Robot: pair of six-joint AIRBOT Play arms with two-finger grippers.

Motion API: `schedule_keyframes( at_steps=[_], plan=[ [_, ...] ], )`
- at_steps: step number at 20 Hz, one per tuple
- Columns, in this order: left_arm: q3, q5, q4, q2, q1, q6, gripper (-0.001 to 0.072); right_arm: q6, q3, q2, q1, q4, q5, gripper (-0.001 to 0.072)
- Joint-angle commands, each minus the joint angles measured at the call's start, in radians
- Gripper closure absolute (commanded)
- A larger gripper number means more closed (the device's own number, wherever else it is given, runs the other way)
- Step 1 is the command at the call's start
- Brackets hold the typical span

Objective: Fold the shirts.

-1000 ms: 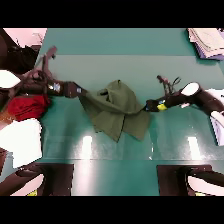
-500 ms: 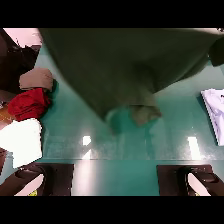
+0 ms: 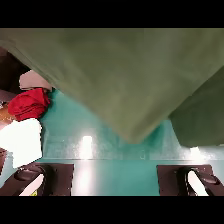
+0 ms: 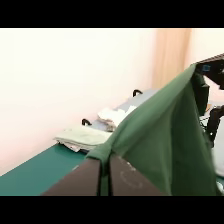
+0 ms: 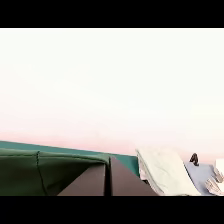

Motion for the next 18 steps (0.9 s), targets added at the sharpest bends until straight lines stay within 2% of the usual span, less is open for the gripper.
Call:
schedule_keyframes(
  at_steps=[1, 4, 7, 9, 11, 13, 15, 16, 17, 18],
  plan=[
    [-0.062, -0.023, 0.134, 0.003, 0.001, -0.067, 0.0682, -0.023, 0.123, -0.142, -0.065, 0.09, 0.14, 0.07],
    [-0.275, -0.125, 0.4, -0.054, 0.001, -0.129, 0.0682, -0.022, -0.021, -0.272, -0.035, 0.167, 0.151, 0.07],
    [-0.527, -0.171, 0.448, -0.204, 0.001, -0.134, 0.0681, -0.022, -0.166, -0.457, 0.071, 0.139, 0.232, 0.07],
    [-0.679, -0.101, 0.453, -0.318, 0.001, -0.104, 0.0681, -0.023, -0.252, -0.593, 0.145, 0.122, 0.202, 0.0699],
    [-0.764, 0.017, 0.461, -0.435, 0.002, -0.064, 0.0681, -0.023, -0.325, -0.703, 0.197, 0.123, 0.077, 0.0699],
    [-0.772, 0.12, 0.477, -0.547, 0.001, -0.055, 0.0681, -0.023, -0.37, -0.789, 0.232, 0.122, -0.062, 0.0698],
    [-0.765, 0.216, 0.48, -0.623, 0.002, -0.061, 0.068, -0.023, -0.364, -0.859, 0.25, 0.124, -0.137, 0.0697],
    [-0.764, 0.255, 0.478, -0.643, 0.002, -0.068, 0.0583, -0.023, -0.342, -0.888, 0.25, 0.129, -0.144, 0.069],
    [-0.765, 0.283, 0.478, -0.648, 0.002, -0.068, 0.0276, -0.022, -0.315, -0.909, 0.249, 0.133, -0.14, 0.0531],
    [-0.759, 0.299, 0.48, -0.649, 0.002, -0.068, 0.014, -0.022, -0.283, -0.925, 0.243, 0.132, -0.13, 0.0241]
  ],
)
